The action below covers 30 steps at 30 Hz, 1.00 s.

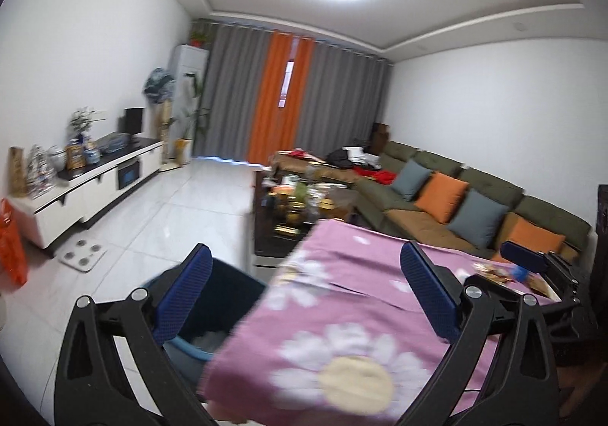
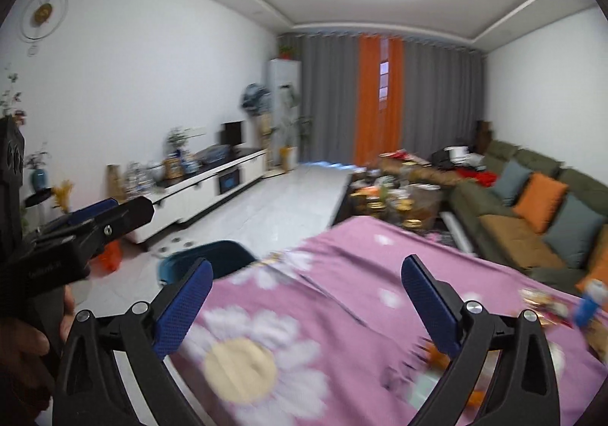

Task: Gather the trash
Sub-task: 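Move both tools back over the table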

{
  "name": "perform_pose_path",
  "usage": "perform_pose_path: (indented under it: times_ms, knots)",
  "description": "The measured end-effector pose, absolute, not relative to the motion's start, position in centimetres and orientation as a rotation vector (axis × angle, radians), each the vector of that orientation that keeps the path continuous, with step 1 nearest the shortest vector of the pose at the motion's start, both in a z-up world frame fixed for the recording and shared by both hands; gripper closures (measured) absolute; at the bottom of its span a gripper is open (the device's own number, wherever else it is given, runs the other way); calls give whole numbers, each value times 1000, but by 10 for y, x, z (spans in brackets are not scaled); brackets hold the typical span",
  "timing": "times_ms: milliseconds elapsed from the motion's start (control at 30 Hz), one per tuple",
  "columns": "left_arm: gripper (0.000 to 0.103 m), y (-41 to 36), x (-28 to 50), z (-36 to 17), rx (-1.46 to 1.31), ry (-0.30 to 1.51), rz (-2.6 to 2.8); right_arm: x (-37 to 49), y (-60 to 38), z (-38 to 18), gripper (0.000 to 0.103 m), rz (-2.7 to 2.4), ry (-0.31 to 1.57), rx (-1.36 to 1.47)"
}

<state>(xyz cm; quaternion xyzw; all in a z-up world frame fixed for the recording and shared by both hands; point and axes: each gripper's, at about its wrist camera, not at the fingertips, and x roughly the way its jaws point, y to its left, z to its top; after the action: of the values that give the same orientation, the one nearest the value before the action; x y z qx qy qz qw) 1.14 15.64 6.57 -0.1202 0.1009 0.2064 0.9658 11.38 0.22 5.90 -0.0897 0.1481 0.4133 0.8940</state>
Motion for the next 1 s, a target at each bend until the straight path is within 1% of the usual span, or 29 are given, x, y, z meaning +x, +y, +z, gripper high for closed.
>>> perform_pose_path:
  times_ms: [233, 467, 700, 1000]
  knots:
    - [6, 93, 34, 66, -193, 210, 277, 100, -82, 44, 7, 658, 269, -158]
    - [6, 37, 56, 57, -122, 240, 139, 90, -145, 22, 7, 484, 320, -111]
    - [6, -9, 70, 33, -93, 307, 19, 73, -185, 0, 7, 377, 391, -51]
    - [6, -10, 84, 19, -85, 344, -13, 79, -191, -19, 7, 315, 454, -50]
